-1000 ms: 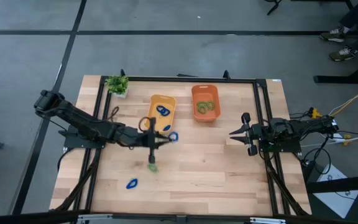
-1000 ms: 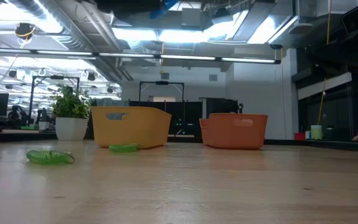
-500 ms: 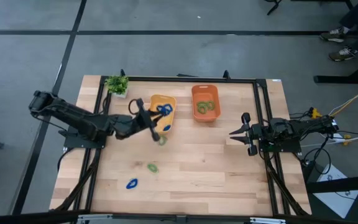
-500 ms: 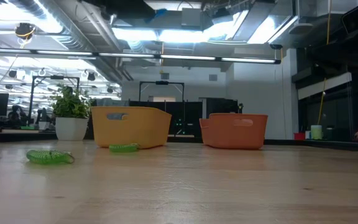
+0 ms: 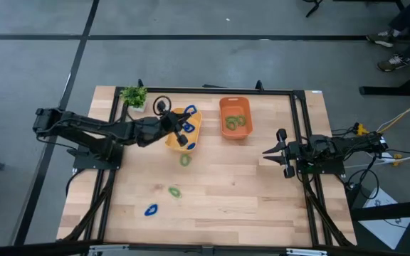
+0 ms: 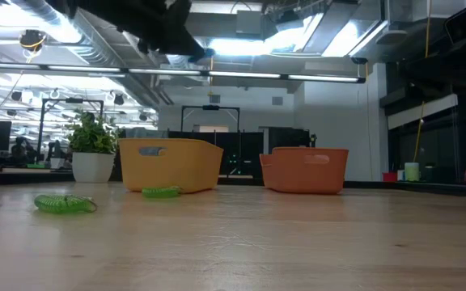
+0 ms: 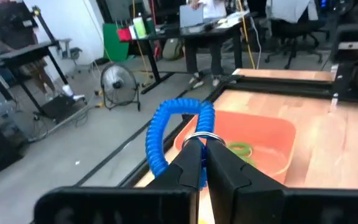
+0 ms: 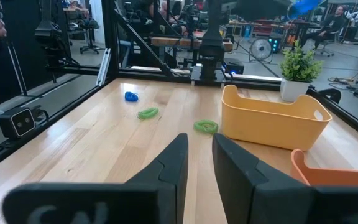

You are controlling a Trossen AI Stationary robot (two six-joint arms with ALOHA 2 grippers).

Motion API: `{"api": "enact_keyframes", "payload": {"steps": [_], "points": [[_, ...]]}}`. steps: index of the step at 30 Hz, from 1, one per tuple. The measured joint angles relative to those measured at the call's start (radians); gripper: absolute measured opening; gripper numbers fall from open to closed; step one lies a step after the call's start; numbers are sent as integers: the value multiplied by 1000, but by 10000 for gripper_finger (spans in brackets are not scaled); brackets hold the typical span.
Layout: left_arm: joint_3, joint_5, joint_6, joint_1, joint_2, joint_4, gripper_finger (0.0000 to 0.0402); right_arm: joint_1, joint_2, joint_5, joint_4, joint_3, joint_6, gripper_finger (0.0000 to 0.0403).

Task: Sort items
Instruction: Put the blue keychain into the yellow bin

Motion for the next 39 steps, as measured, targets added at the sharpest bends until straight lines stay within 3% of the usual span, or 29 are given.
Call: {"api": "enact_keyframes", "payload": {"steps": [6,22,29,39], "points": [[0,74,-79,57,0,-127,8,0,0,0,0,0,0,75],[0,403,-309,189,0,-398,8,0,0,0,0,0,2,75],[0,449,-341,189,19,-407,8,0,0,0,0,0,2,75],[0,411,-342,189,151,-398,8,0,0,0,0,0,1,75]]}}
